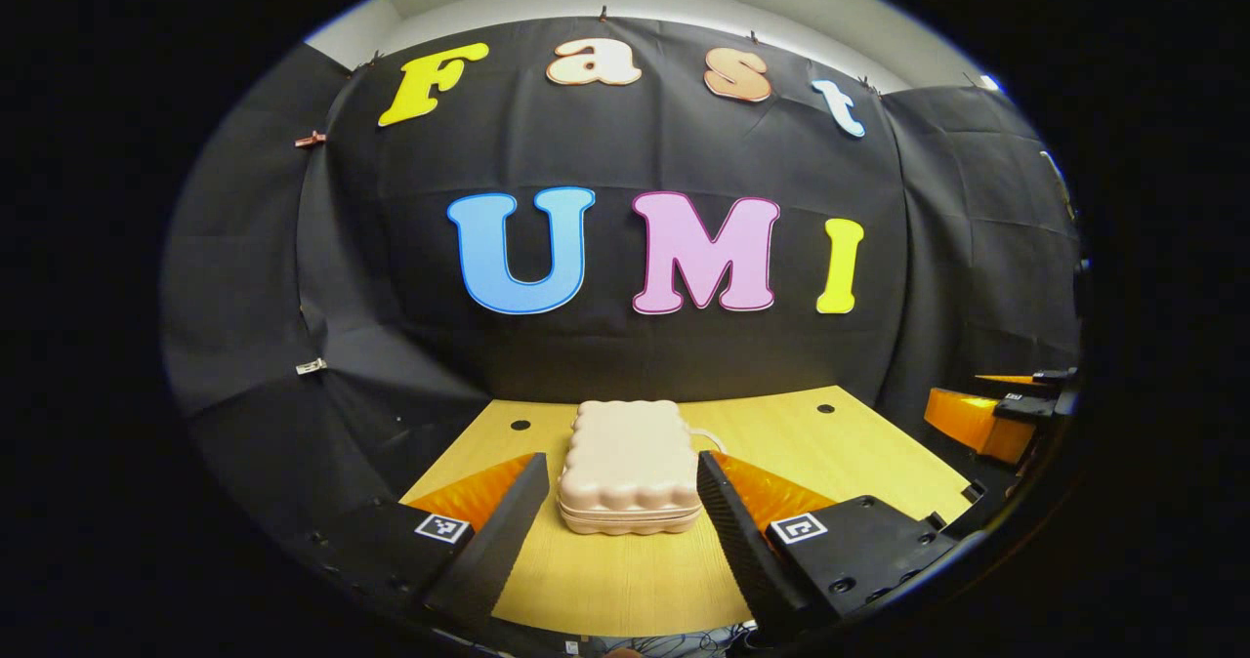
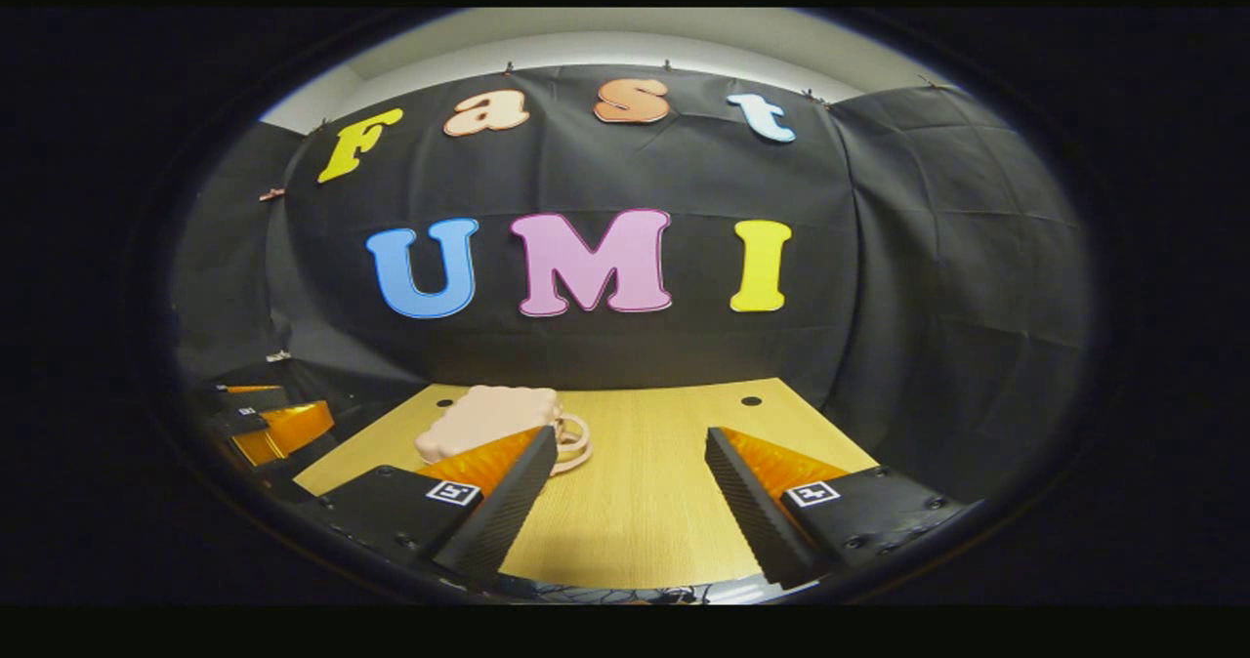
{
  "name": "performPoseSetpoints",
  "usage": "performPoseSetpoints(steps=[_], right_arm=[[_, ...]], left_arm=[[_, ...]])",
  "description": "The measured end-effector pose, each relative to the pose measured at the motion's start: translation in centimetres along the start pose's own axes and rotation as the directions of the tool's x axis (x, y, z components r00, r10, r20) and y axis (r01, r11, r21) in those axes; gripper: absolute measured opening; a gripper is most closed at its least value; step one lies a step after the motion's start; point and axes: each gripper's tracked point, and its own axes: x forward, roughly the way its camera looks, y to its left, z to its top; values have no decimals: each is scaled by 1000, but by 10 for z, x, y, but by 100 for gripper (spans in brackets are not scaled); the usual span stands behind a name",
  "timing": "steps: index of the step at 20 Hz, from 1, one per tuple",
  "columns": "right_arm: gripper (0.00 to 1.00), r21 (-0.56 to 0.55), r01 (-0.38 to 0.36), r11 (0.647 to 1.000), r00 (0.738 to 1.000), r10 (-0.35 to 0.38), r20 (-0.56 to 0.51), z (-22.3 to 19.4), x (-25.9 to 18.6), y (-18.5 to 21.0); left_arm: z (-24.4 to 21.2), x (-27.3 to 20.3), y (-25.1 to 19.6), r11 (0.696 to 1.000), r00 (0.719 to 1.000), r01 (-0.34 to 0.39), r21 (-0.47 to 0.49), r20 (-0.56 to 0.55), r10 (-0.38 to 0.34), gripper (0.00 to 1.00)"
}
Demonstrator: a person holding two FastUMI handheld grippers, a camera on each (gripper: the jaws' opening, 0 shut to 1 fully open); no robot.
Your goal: First open the suitcase, pack the skin care products into it, and then close the suitcase.
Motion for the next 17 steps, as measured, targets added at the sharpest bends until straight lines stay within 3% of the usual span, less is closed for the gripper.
performPoseSetpoints(steps=[13, 17], right_arm=[[100, -19, -1, 1000, 1000, 1, -18, -9, -8, 2], [96, -26, -10, 1000, 1000, 9, -24, -10, -9, 5]], left_arm=[[-21, -4, 10, 1000, 1000, -7, -1, -25, 7, 96], [-23, -3, 13, 1000, 999, -9, 11, -32, 9, 96]])
